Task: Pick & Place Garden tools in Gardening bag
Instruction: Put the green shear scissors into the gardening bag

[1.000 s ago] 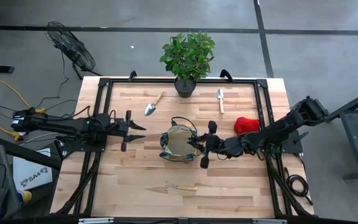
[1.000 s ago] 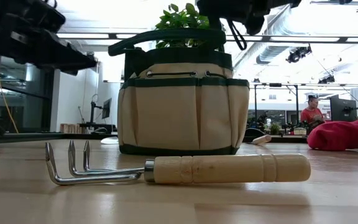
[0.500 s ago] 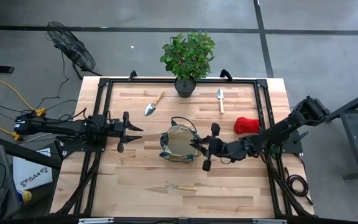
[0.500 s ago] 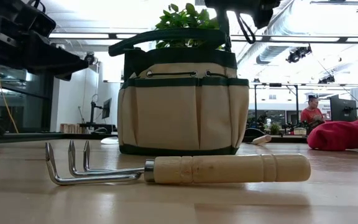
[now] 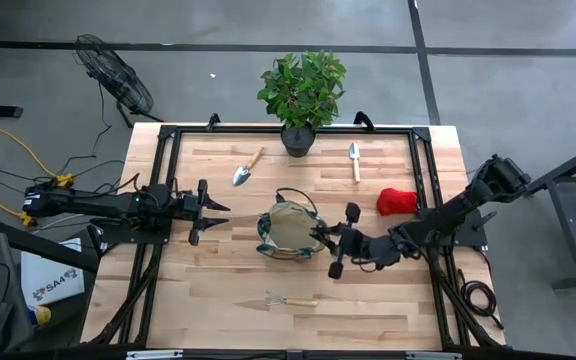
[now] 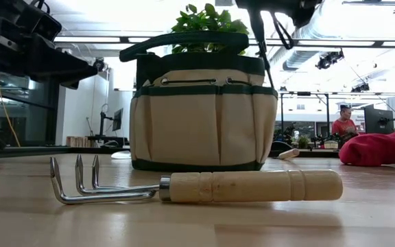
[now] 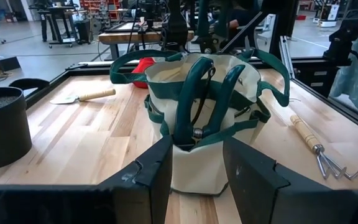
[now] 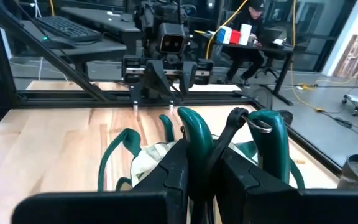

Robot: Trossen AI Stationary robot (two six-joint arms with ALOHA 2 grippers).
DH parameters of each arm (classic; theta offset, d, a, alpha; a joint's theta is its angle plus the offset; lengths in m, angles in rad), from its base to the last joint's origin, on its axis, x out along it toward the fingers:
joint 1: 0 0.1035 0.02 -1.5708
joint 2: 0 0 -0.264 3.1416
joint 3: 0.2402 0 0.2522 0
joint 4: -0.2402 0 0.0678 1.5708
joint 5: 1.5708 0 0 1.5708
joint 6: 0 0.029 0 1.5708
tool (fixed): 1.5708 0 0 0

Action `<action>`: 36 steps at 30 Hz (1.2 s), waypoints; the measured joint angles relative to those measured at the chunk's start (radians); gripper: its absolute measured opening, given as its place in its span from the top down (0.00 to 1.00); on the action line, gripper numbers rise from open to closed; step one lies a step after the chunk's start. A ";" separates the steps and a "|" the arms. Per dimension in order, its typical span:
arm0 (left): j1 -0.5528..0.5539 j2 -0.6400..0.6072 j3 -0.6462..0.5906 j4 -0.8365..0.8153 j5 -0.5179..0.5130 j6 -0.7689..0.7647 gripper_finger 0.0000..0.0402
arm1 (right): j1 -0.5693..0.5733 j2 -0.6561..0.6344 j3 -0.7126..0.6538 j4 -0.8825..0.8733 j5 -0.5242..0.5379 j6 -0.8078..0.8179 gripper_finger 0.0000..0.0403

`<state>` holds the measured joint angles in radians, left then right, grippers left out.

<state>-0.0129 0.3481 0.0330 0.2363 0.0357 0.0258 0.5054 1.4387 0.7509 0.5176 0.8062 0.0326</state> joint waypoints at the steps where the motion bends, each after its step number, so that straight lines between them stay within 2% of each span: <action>1: 0.000 0.000 0.000 0.000 0.000 0.001 0.66 | 0.005 0.000 0.000 -0.004 0.011 0.000 0.91; 7: 0.000 0.000 0.000 0.000 0.000 0.003 0.66 | 0.014 -0.005 0.000 -0.015 0.067 -0.009 0.91; 18: 0.000 0.000 -0.001 0.000 -0.021 0.022 0.66 | -0.010 -0.012 -0.008 0.001 -0.005 0.028 0.91; 21: 0.000 0.000 -0.001 0.000 -0.021 0.022 0.66 | -0.011 -0.012 -0.048 0.090 0.002 0.000 0.91; 29: 0.000 0.000 -0.001 0.000 -0.021 0.022 0.66 | -0.010 -0.012 -0.250 0.480 -0.013 -0.039 0.91; 36: 0.000 0.000 -0.001 0.000 -0.027 0.022 0.66 | -0.010 -0.012 -0.291 0.542 -0.050 -0.060 0.91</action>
<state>-0.0128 0.3485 0.0319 0.2367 0.0082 0.0475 0.4953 1.4265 0.4597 1.0599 0.7567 -0.0277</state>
